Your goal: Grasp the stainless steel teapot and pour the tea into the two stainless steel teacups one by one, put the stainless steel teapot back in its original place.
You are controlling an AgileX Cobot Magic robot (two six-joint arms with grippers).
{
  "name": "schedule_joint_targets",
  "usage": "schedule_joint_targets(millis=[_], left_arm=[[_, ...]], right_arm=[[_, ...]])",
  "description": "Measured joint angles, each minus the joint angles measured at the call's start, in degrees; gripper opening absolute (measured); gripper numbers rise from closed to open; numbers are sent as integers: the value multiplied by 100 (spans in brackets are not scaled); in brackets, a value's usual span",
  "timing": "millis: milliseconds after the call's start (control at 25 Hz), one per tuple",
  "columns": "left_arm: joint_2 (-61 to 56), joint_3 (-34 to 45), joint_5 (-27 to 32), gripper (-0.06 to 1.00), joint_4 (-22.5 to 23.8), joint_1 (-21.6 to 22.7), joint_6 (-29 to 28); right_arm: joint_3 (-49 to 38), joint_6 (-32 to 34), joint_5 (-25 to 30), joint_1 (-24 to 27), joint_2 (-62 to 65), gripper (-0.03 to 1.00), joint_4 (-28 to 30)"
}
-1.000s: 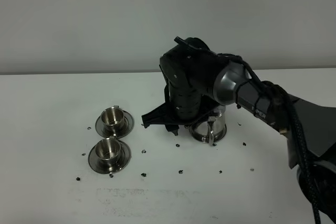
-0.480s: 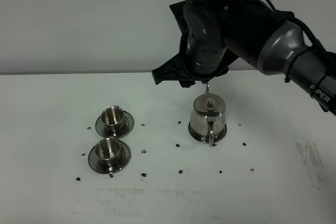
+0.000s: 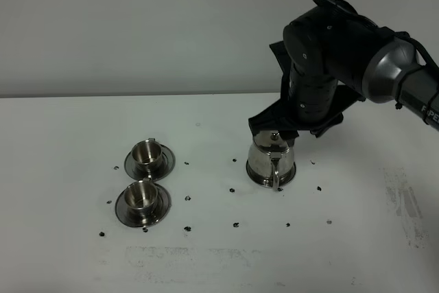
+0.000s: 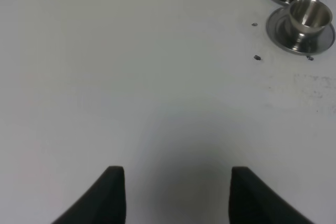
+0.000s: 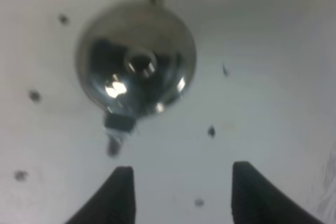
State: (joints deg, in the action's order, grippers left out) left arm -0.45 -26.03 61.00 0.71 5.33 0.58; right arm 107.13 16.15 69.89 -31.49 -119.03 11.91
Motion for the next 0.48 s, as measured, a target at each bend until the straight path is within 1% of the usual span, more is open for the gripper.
schedule_joint_targets(millis=[80, 160, 480], left_arm=[[0, 0, 0, 46, 0, 0, 0], [0, 0, 0, 46, 0, 0, 0], [0, 0, 0, 46, 0, 0, 0]], right_arm=[[-176, 21, -5, 35, 0, 44, -165], [-257, 28, -127, 69, -7, 45, -391], [-272, 25, -624, 90, -345, 45, -1318]])
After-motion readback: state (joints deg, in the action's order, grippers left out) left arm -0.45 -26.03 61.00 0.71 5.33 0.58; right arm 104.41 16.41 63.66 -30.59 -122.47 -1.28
